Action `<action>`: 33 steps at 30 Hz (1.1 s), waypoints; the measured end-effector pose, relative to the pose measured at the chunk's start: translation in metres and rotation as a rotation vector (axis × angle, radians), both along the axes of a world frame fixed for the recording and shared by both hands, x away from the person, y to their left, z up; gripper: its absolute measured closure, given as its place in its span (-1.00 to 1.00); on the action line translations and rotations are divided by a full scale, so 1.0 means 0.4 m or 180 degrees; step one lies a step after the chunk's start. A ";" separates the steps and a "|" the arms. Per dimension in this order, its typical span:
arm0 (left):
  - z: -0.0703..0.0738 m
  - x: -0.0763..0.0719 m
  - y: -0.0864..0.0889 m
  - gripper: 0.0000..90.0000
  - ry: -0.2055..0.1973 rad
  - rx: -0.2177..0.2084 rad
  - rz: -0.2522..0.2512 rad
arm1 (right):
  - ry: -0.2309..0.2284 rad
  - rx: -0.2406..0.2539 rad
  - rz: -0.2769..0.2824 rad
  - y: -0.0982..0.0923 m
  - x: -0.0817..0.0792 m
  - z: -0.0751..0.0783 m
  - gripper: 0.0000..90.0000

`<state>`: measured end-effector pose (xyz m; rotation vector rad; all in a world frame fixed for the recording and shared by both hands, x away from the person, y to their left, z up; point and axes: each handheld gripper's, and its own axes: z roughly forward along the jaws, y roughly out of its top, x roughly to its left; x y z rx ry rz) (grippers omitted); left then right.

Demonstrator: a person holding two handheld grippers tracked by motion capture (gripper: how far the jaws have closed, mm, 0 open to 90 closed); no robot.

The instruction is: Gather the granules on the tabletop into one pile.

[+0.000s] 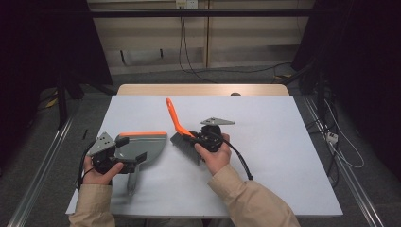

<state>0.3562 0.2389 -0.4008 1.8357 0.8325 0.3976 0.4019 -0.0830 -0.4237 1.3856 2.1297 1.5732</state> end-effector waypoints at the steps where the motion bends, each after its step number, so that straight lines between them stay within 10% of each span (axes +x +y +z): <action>1: 0.000 0.000 0.001 -0.87 0.0003 -0.0005 0.0006 | -0.0008 -0.0013 0.0016 0.013 0.004 -0.004 0.58; 7: -0.001 0.001 0.002 -0.87 0.0002 -0.0018 0.0012 | 0.0064 -0.0154 -0.0077 0.050 0.031 -0.040 0.58; 33: 0.003 -0.003 -0.008 -0.87 -0.0021 0.0028 -0.0024 | 0.0270 -0.0193 -0.0556 -0.136 -0.025 -0.042 0.56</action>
